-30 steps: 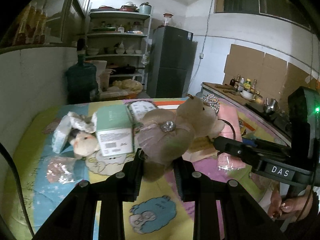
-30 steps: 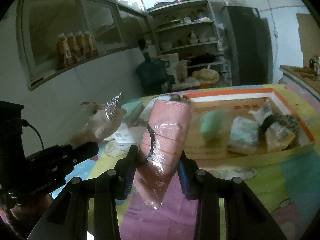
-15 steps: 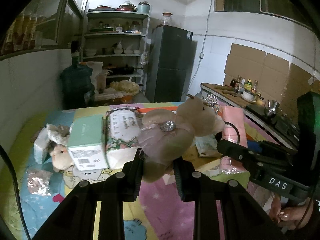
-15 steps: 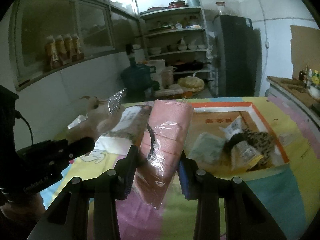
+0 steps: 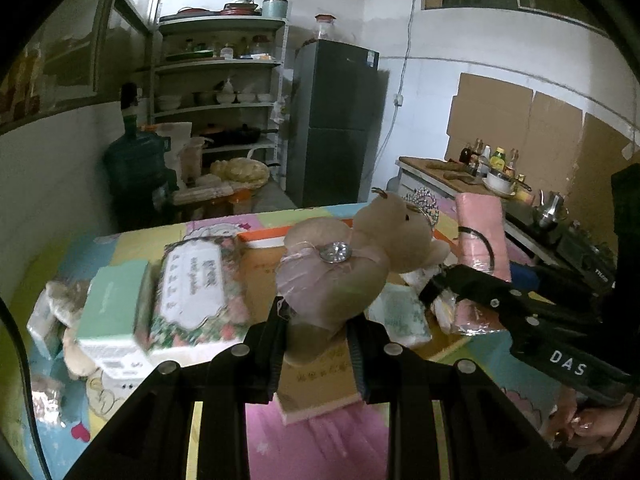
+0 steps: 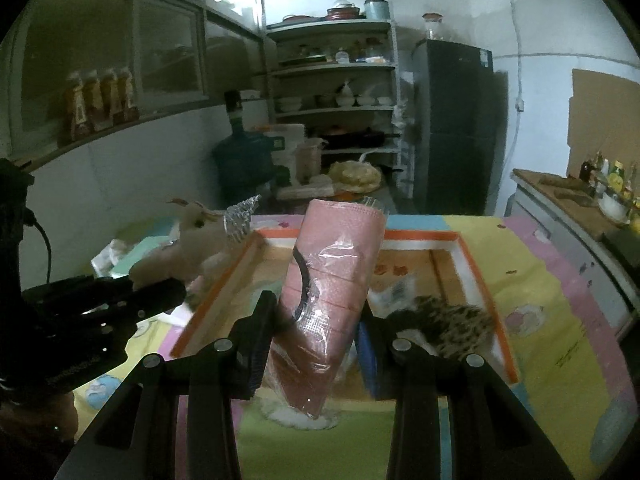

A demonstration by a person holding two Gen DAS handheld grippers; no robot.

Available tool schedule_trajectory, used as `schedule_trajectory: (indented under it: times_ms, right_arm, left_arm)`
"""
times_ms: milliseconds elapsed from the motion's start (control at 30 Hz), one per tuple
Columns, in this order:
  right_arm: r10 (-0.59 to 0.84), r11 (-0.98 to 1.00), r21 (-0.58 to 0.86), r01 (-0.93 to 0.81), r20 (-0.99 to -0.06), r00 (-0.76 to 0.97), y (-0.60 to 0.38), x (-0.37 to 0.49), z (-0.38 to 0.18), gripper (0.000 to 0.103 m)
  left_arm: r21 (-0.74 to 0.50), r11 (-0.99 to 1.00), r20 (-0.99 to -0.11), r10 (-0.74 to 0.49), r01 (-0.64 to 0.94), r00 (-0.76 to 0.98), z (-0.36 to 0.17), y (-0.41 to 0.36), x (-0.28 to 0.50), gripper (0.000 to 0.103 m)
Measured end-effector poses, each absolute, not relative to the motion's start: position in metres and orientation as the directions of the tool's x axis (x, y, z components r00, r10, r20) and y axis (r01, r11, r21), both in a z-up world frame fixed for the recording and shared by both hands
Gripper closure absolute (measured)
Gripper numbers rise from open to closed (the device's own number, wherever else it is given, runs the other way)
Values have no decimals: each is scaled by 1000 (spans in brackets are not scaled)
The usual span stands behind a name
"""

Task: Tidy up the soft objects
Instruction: 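Carry the teddy bear and pink towel roll over the tray with both grippers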

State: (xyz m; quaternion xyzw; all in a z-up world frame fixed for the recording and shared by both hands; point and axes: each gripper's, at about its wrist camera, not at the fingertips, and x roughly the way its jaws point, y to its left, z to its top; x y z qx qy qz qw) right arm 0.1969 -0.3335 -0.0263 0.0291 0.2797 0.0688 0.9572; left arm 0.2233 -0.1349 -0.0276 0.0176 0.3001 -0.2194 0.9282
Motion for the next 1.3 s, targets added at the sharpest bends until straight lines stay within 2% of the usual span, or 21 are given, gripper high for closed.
schedule_trajectory:
  times_ms: [767, 1300]
  right_arm:
    - [108, 994, 91, -68, -564, 818, -416, 257, -17, 64]
    - [155, 988, 123, -96, -683, 714, -454, 318, -52, 64]
  left_arm:
    - [-88, 911, -638, -363, 404, 679, -35, -205, 294, 74]
    - [-26, 905, -731, -307, 425, 610, -61, -250, 339, 74]
